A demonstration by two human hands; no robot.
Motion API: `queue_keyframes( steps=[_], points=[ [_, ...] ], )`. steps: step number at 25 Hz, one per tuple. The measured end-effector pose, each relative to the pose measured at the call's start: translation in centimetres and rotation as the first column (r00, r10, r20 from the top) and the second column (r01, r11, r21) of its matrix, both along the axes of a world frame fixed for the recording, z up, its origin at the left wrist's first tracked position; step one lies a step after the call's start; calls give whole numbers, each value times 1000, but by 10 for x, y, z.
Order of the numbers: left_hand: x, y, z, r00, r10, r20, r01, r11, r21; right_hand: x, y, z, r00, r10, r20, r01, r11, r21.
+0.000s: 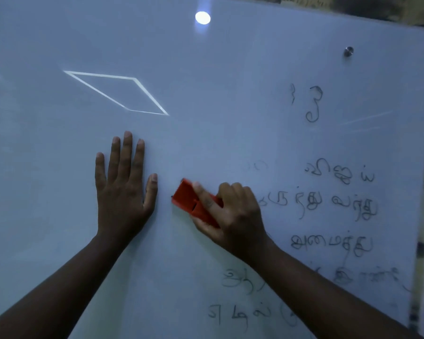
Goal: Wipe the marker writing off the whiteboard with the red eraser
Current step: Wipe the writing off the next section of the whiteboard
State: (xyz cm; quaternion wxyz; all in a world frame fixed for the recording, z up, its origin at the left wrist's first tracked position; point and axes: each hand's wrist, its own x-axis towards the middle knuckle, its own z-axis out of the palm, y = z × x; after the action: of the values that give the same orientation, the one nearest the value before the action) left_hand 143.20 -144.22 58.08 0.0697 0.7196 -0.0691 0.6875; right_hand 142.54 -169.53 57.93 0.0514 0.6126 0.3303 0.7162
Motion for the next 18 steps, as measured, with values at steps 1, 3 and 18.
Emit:
queue_keyframes(
  steps=[1, 3, 18],
  points=[
    [-1, 0, -4, 1000, -5, -6, 5, 1000, 7, -2, -2, -3, 1000, -10, 14, 11, 998, -59],
    [-1, 2, -15, 1000, -15, -11, 15, 1000, 24, -4, -10, -1, 999, -37, 40, 42, 990, -136],
    [-2, 2, -54, 1000, -3, -11, 4, 999, 45, -5, -76, 49, 986, 75, -147, 39, 760, 649]
  ],
)
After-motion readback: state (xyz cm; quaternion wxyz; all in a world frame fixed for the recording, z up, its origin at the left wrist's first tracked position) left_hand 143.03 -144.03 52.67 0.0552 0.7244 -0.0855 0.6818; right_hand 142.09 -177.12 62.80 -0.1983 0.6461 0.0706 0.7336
